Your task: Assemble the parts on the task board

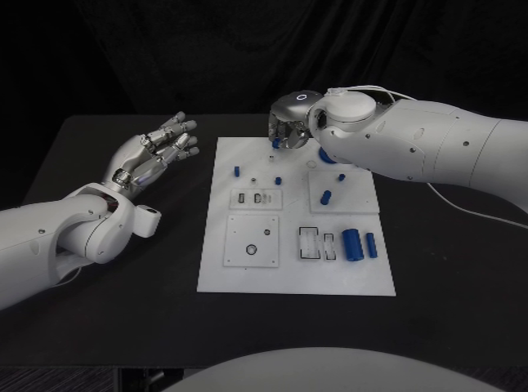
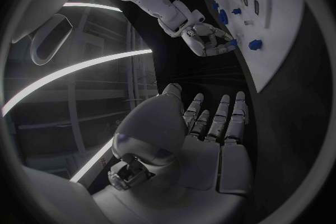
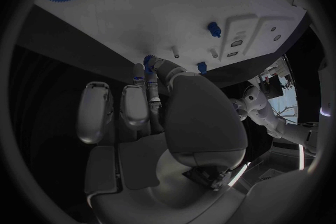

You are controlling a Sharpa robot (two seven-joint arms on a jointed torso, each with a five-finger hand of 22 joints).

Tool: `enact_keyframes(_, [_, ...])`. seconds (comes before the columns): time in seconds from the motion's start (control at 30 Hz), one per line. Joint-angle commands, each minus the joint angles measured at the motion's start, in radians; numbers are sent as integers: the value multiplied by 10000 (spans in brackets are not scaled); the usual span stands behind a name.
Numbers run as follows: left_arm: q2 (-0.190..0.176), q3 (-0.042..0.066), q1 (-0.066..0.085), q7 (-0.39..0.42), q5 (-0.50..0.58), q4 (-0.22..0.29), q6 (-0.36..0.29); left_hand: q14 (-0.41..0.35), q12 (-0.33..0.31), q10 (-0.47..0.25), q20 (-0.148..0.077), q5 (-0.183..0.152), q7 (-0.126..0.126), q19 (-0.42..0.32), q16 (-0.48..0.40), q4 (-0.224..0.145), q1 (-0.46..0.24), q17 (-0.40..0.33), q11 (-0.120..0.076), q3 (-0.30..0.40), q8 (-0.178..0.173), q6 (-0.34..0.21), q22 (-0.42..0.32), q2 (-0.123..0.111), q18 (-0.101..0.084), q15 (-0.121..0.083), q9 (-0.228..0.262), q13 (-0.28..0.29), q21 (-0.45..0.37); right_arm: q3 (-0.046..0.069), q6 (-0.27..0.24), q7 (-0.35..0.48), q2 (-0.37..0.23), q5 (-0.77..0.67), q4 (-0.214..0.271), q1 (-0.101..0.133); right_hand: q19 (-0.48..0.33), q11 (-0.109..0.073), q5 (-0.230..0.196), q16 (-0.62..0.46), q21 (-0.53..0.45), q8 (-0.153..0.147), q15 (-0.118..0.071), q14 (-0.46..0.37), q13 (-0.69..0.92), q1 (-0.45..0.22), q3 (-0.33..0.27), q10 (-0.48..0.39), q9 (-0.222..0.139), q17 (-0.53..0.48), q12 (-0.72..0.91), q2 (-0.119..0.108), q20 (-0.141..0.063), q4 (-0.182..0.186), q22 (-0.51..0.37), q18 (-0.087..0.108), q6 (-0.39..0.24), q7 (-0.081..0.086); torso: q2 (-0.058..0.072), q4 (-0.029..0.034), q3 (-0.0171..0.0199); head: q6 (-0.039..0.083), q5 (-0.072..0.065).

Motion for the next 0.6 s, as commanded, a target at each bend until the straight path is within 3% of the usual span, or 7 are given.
enact_keyframes(0.03, [18, 7, -1, 221, -70, -5, 144, 45, 59, 28, -15, 33, 0, 45, 32, -23, 101, 13, 66, 58, 44, 81, -4, -34, -122, 36, 13, 11, -28, 2, 90, 5, 18, -82, -8, -40, -1, 20, 8, -52, -55, 2, 41, 38, -17, -61, 60, -113, 245, -18, -51, 64, 64, -15, 1292, -142, 209, 261, 2, 8, 1, -11, -8])
enact_keyframes(0.13, [21, 7, -1, 220, -70, -12, 148, 45, 59, 28, -15, 33, 0, 45, 32, -23, 101, 13, 66, 58, 44, 81, -4, -34, -122, 36, 13, 11, -28, 2, 152, -4, 25, -82, -12, -43, -44, 75, 12, -103, -122, -118, 78, -19, -48, -90, 72, -372, 225, -88, -68, 48, 91, -1, 1280, -130, 44, 267, 2, 0, 0, -5, 2])
enact_keyframes(0.17, [21, 7, -1, 220, -70, -13, 149, 45, 59, 30, -15, 35, 9, 49, 37, -23, 110, 13, 76, 70, 45, 94, -3, -27, -124, 40, 14, 12, -27, 2, 170, -7, 26, -82, -14, -43, -99, 225, 11, -152, -217, -241, 178, -78, -60, -130, 79, -750, 193, -157, -57, 20, 146, 19, 1254, -118, -121, 201, 1, -3, -4, -8, 8])
enact_keyframes(0.3, [26, 7, -1, 221, -70, -24, 154, 45, 59, 30, -15, 35, 9, 49, 37, -23, 110, 13, 76, 70, 45, 94, -3, -27, -124, 40, 14, 12, -27, 2, 253, -44, 23, -82, -15, -44, -160, 263, 13, -206, -323, -433, 220, -153, -55, -155, 99, -1094, 128, -239, -60, -17, 216, 26, 1234, -97, -377, 196, 2, 2, -6, -18, 18])
enact_keyframes(0.37, [29, 7, -1, 222, -70, -29, 158, 45, 59, 30, -15, 35, 9, 49, 37, -23, 110, 13, 76, 70, 45, 94, -3, -27, -124, 40, 14, 12, -27, 2, 298, -76, 17, -82, -13, -45, -249, 409, 12, -297, -481, -708, 328, -252, -67, -188, 101, -1685, 11, -371, -62, -73, 281, 31, 1185, -70, -815, -84, 4, 1, -4, -18, 21])
enact_keyframes(0.43, [34, 7, -1, 226, -70, -36, 162, 45, 59, 30, -15, 35, 9, 49, 37, -23, 110, 13, 76, 70, 45, 94, -3, -27, -124, 40, 14, 12, -27, 2, 329, -110, 4, -82, -10, -45, -488, 499, -6, -525, -902, -818, 420, -507, -51, -180, -19, -3016, -371, -700, -43, -148, 411, -63, 1051, 10, -2082, -410, 3, 2, -7, -13, 17])
enact_keyframes(0.6, [40, 7, -2, 234, -70, -46, 174, 45, 59, 30, -15, 35, 9, 49, 37, -23, 110, 13, 76, 70, 45, 94, -3, -27, -124, 40, 14, 12, -27, 2, 137, -115, -63, -80, 15, -45, -910, 522, 0, -922, -1667, -830, 491, -978, -21, -123, -422, -4244, -820, -1292, -41, -19, 509, -243, 823, 154, -3197, -648, 3, 1, -4, -3, 15])
